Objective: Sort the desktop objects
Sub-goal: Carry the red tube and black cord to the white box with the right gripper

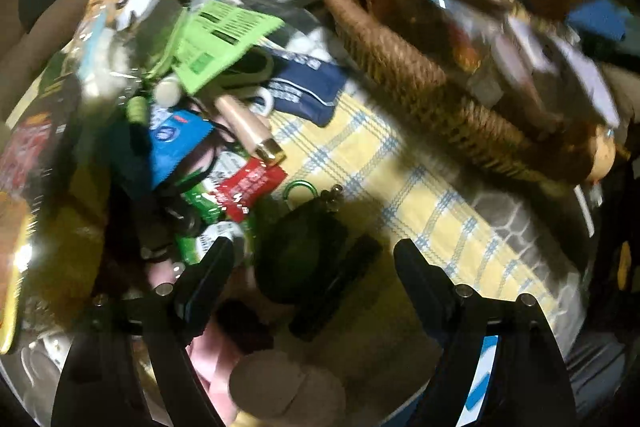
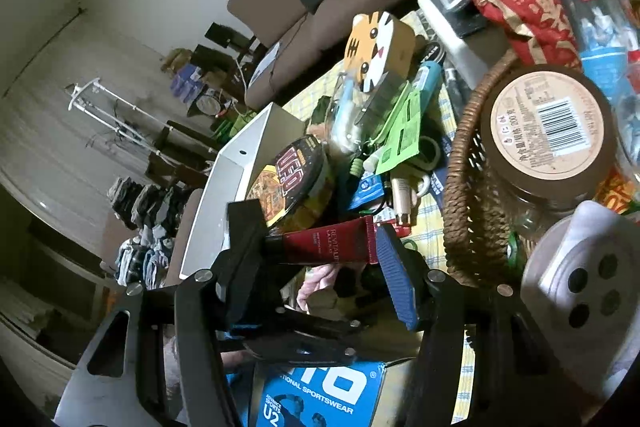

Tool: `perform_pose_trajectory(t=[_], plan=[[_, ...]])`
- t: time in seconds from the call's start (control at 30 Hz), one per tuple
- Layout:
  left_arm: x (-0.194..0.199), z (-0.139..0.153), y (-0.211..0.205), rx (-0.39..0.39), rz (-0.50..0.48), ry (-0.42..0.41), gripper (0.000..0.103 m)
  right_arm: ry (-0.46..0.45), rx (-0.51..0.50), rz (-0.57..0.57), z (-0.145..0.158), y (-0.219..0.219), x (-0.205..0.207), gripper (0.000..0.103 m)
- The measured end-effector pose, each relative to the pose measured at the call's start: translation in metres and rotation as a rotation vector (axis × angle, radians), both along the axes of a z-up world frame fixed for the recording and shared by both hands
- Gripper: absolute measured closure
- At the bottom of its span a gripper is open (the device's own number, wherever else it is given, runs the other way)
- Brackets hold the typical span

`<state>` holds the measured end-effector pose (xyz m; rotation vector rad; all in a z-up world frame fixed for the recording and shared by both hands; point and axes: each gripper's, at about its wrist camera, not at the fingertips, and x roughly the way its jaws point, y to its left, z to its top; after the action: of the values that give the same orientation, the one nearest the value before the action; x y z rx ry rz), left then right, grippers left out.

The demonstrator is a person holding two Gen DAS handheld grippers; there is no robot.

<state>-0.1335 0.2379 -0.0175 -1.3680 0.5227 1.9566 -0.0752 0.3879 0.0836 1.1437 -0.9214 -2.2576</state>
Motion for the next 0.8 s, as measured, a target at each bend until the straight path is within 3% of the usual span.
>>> perform_pose_trajectory(t=[0.1, 0.13, 0.23, 0.3, 0.4, 0.43, 0.5, 0.67, 0.8], plan=[[0.006, -0.013, 0.012, -0.059, -0.049, 0.004, 0.019, -0.005, 0.004, -0.006, -0.002, 0.002, 0.000, 0.048], [0.004, -0.014, 0.011, -0.039, -0.036, -0.012, 0.021, -0.009, 0.004, -0.008, -0.003, 0.003, 0.000, 0.048], [-0.002, -0.010, 0.004, -0.025, 0.019, 0.001, 0.059, -0.015, 0.007, -0.009, -0.005, 0.004, -0.001, 0.048], [-0.008, -0.008, -0.005, 0.018, 0.050, -0.031, 0.062, -0.015, 0.011, -0.007, -0.005, 0.003, -0.002, 0.048], [-0.011, 0.000, -0.019, 0.049, 0.120, 0.006, 0.072, -0.014, 0.020, -0.002, -0.005, 0.000, -0.003, 0.048], [-0.012, 0.007, -0.026, 0.084, 0.143, 0.010, 0.096, -0.014, 0.020, 0.000, -0.005, -0.001, -0.003, 0.048], [-0.012, 0.015, -0.035, 0.150, 0.168, -0.031, 0.097, -0.014, 0.024, 0.003, -0.006, -0.004, -0.004, 0.048], [-0.001, 0.029, -0.042, 0.181, 0.176, -0.025, 0.097, -0.014, 0.027, 0.010, -0.005, -0.008, -0.003, 0.048], [0.007, 0.045, -0.054, 0.258, 0.194, -0.050, 0.097, -0.014, 0.032, 0.018, -0.005, -0.013, -0.003, 0.048]])
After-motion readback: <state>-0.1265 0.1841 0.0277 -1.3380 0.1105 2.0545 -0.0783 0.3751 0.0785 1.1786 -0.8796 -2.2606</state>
